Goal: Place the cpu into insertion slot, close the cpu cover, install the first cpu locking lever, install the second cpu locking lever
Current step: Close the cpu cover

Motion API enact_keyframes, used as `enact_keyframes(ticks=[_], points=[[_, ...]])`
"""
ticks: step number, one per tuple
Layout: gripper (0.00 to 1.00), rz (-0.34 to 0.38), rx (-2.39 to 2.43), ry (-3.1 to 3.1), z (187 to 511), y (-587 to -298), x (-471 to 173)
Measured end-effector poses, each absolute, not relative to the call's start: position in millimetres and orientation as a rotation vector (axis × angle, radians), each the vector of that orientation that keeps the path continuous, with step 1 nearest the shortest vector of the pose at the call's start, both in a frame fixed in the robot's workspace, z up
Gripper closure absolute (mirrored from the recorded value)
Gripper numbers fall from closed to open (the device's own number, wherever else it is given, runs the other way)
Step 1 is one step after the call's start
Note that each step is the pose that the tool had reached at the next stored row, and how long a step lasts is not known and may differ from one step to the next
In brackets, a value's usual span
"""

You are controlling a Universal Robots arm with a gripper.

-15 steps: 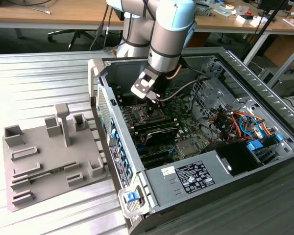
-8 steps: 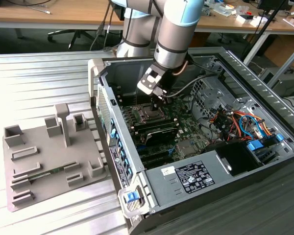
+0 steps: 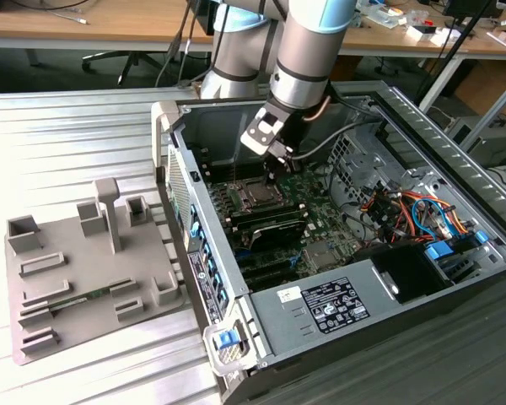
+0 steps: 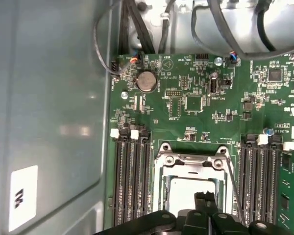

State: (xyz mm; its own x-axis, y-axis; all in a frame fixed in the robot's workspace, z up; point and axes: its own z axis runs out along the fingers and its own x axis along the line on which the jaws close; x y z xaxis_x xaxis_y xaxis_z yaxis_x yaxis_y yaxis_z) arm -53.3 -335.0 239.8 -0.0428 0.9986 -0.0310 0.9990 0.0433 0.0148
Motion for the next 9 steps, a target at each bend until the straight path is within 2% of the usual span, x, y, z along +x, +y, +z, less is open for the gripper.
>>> enact_keyframes(ticks=[9], points=[[0.89, -0.017, 2.151, 2.245, 243.1, -335.0, -53.2]])
